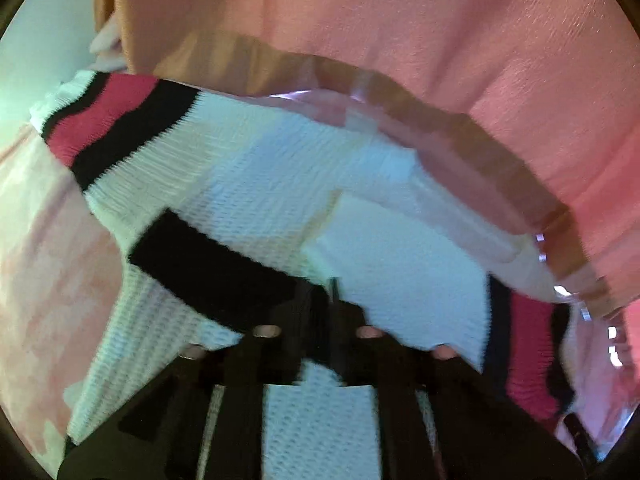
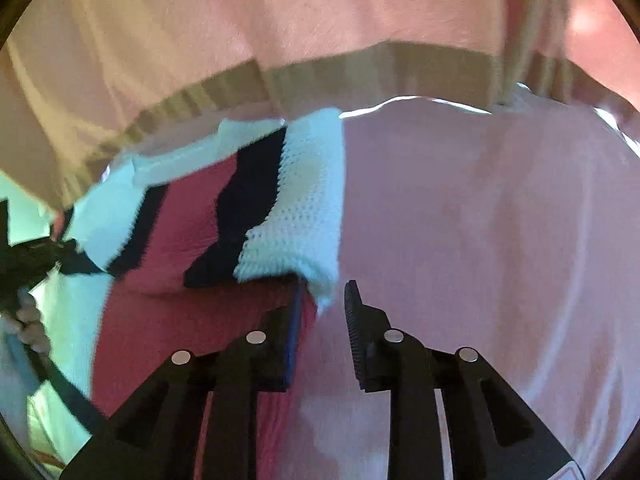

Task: Fold small clothes
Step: 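Fold the held sleeve across the sweater body with the right tool while the left tool pins the body, then open the right tool off the folded sleeve while the left tool grasps the other sleeve cuff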

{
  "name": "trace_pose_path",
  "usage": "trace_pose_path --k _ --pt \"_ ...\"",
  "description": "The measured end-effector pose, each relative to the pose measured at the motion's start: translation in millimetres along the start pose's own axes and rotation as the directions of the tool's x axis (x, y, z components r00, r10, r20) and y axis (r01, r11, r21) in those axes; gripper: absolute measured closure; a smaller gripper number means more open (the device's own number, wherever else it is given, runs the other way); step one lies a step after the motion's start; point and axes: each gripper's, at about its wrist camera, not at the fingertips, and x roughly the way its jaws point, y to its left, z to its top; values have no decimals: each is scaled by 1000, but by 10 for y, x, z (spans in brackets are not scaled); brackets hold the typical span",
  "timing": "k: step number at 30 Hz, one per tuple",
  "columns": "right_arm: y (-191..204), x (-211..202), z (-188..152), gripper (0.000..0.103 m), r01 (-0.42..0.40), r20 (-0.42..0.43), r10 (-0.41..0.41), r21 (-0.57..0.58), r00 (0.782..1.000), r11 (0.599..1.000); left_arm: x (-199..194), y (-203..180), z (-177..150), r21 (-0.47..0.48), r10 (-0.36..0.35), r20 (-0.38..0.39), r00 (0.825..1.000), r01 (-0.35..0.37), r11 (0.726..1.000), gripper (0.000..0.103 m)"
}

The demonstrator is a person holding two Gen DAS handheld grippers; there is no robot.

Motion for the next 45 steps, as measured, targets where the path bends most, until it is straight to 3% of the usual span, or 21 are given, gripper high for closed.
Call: trace_pose_path --k 2,4,6,8,12,15,18,20,22,23,24,28,31,35,37,40,42,43,44,45 --pt "-13 -230 0 79 -24 81 23 13 996 1000 38 -14 -14 -27 7 -7 1000 -8 1000 24" --pt "84 -284 57 79 -76 139 79 -24 987 997 93 -26 -41 -28 29 -7 1000 -29 999 31" --pt "210 -160 127 87 -106 129 114 -63 985 992 218 -79 -44 -11 -6 -36 999 6 1000 79" --pt "323 70 199 95 -122 106 131 -87 986 989 276 -106 -48 -8 -24 -39 999 24 1000 95" --pt "242 449 97 103 -37 8 38 -136 999 990 205 -129 -42 5 19 3 1000 -19 1000 98" --pt "176 441 94 103 -56 6 58 -124 998 991 264 -45 -22 5 53 0 999 -53 999 99" --pt "357 231 105 101 -41 69 52 -158 996 987 114 -16 -12 19 47 37 998 -48 999 101" --pt "470 91 55 100 -67 84 81 -158 993 985 -171 39 73 2 -10 114 993 10 1000 96" --pt "622 -74 -74 99 -82 100 103 -194 990 978 -436 205 185 -30 -7 176 984 13 999 81" --pt "688 -129 -131 99 -76 107 102 -221 989 972 -547 370 271 -72 18 209 978 -3 997 55" --pt "773 -203 -221 98 -63 117 96 -258 988 964 -606 568 349 -129 49 226 973 -20 991 41" --pt "1089 -366 -514 97 -87 125 136 -335 983 938 -674 1544 675 -303 173 246 954 -93 948 43" --pt "1263 -388 -721 89 -106 129 163 -366 978 925 -484 2276 1008 -358 363 192 912 -279 891 43" --pt "1478 -278 -1030 85 -109 117 177 -440 977 892 -258 2845 1298 -378 469 150 870 -388 841 43" --pt "1529 -222 -1131 85 -114 101 177 -447 979 887 -109 3050 1415 -393 483 114 868 -407 825 43" --pt "1547 -120 -1267 83 -109 65 151 -427 986 897 110 3295 1494 -436 462 72 884 -389 812 42" --pt "1511 -100 -1243 77 -93 69 131 -398 989 913 180 3379 1531 -463 433 99 896 -343 817 46" --pt "1473 -101 -1224 74 -91 74 128 -377 989 922 187 3379 1544 -461 422 112 900 -329 824 58" --pt "1422 -89 -1204 69 -91 71 124 -351 990 932 199 3343 1566 -444 390 138 910 -295 846 79" --pt "1386 -77 -1191 69 -94 66 122 -333 990 938 202 3304 1597 -428 373 152 915 -279 859 92"
